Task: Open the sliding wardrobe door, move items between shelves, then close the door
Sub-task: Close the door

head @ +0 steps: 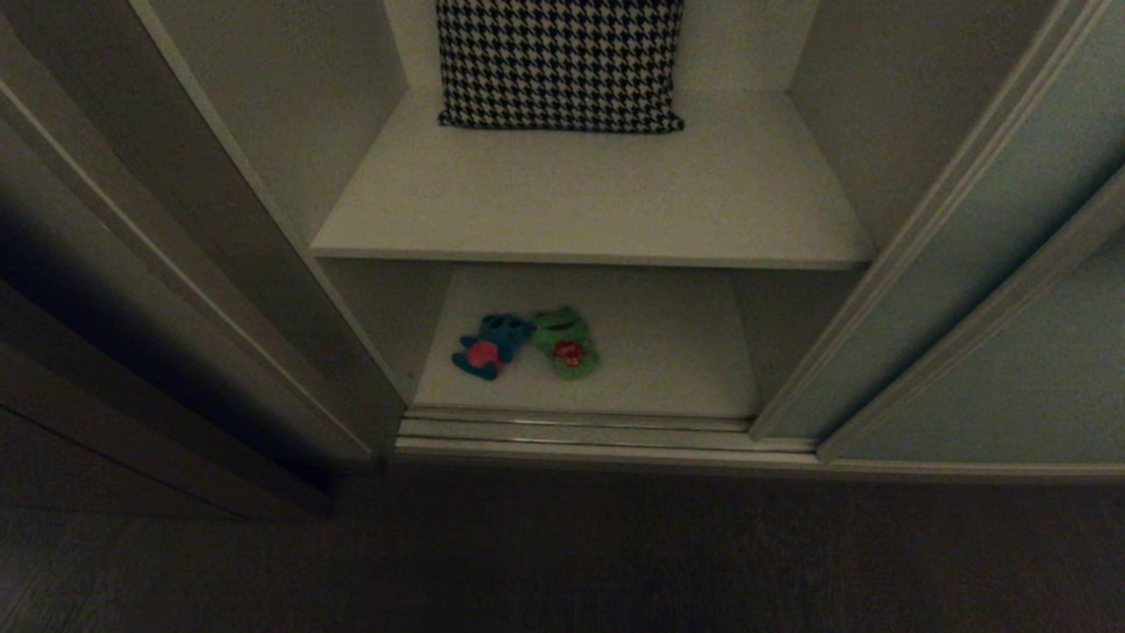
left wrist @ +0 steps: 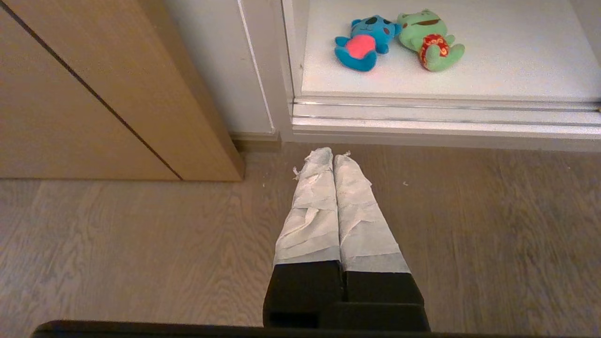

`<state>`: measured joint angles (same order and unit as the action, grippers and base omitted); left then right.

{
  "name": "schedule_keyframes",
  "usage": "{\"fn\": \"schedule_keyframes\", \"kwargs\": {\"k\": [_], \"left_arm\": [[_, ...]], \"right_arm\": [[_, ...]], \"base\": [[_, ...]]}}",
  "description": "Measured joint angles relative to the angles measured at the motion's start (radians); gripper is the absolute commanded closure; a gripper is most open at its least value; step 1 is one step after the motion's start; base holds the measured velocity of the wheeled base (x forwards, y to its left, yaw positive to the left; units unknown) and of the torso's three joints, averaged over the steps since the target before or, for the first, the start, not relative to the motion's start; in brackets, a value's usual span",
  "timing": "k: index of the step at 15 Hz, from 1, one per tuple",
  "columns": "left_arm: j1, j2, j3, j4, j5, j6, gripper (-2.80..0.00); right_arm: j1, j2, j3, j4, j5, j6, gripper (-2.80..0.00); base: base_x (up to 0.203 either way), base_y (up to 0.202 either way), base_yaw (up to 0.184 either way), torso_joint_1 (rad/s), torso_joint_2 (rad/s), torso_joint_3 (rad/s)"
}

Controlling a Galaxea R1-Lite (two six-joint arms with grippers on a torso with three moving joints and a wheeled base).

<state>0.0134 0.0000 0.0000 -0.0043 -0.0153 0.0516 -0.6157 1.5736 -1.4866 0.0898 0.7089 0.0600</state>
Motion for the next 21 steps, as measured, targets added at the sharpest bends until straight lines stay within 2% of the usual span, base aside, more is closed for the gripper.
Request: {"fn": "schedule_keyframes", "kwargs": {"k": [4, 9, 14, 18, 21], "left_arm": [[0.0, 0.0, 0.0, 0.0, 0.0, 0.0, 0.0], [0.0, 0.0, 0.0, 0.0, 0.0, 0.0, 0.0], [0.0, 0.0, 0.0, 0.0, 0.0, 0.0, 0.0], [0.0, 0.0, 0.0, 0.0, 0.0, 0.0, 0.0], [0.0, 0.0, 0.0, 0.0, 0.0, 0.001, 0.0]], "right_arm": [[0.024, -0.001, 0.001, -0.013, -0.008, 0.0, 0.0], [0.108, -0.029, 0.021, -0.015, -0.019, 0.0, 0.0], [0.263, -0.085, 0.057, -0.013, -0.063, -0.001, 0.0], [0.426, -0.168, 0.14, -0.018, -0.071, -0.003, 0.0], [0.477, -0.243, 0.205, -0.012, -0.074, -0.005, 0.0]], "base": [[0.0, 0.0, 0.0, 0.0, 0.0, 0.0], [0.0, 0.0, 0.0, 0.0, 0.0, 0.0], [0.0, 0.0, 0.0, 0.0, 0.0, 0.0], [0.0, 0.0, 0.0, 0.0, 0.0, 0.0], [0.0, 0.0, 0.0, 0.0, 0.0, 0.0]]}}
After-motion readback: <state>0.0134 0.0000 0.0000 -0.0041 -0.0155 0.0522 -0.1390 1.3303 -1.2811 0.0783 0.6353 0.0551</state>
